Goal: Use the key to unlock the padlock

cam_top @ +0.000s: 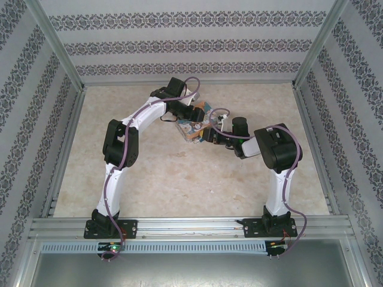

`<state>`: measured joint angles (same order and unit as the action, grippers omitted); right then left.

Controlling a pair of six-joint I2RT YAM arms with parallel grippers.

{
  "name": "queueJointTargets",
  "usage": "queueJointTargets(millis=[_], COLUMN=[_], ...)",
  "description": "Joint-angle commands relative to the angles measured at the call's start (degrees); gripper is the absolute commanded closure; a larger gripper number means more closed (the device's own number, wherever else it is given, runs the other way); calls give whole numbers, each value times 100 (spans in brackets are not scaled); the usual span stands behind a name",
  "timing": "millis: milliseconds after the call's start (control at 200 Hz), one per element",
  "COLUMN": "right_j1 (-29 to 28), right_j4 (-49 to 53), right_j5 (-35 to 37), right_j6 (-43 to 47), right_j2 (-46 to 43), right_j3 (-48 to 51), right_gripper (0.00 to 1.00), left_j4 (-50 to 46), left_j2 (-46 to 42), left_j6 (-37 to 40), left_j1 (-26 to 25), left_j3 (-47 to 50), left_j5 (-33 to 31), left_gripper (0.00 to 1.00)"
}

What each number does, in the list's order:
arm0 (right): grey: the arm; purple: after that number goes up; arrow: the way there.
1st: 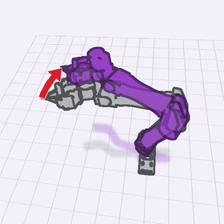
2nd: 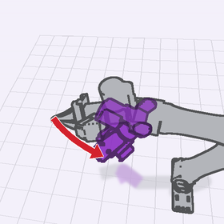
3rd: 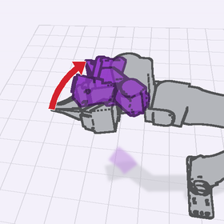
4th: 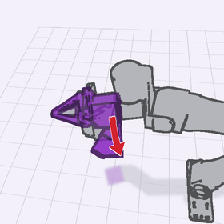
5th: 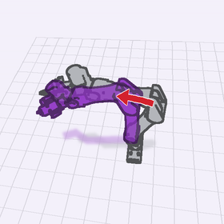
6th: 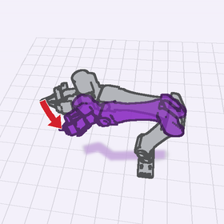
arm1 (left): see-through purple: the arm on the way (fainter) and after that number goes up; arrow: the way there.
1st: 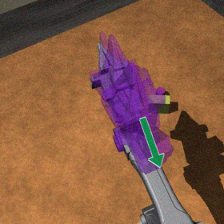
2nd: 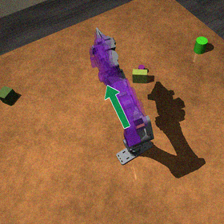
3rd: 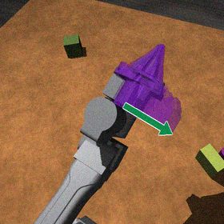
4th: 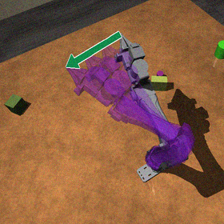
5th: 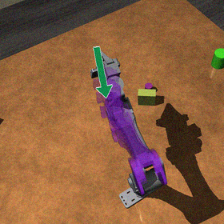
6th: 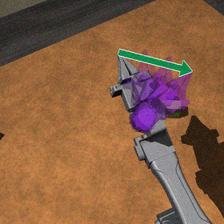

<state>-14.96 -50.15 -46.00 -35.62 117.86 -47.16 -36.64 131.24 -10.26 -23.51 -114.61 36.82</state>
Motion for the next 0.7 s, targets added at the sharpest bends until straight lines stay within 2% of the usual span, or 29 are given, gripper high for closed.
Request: queueJointTargets(millis=[0, 95, 315, 695], right_j1=[-103, -101, -60, -61], right_j4=[-74, -219, -296, -197], right_j5=[-218, -252, -252, -165], right_j6=[161, 125, 180, 214], right_j2=[103, 71, -70, -121], right_j3=[-112, -32, 131, 181], right_gripper=[54, 59, 64, 81], left_j4=[-628, -618, -592, -583], left_j2=[91, 60, 57, 44], left_j6=[-29, -29, -26, -25], left_j1=[38, 33, 39, 38], left_j3=[192, 227, 251, 274], left_j5=[-96, -105, -105, -91], left_gripper=[32, 32, 32, 32])
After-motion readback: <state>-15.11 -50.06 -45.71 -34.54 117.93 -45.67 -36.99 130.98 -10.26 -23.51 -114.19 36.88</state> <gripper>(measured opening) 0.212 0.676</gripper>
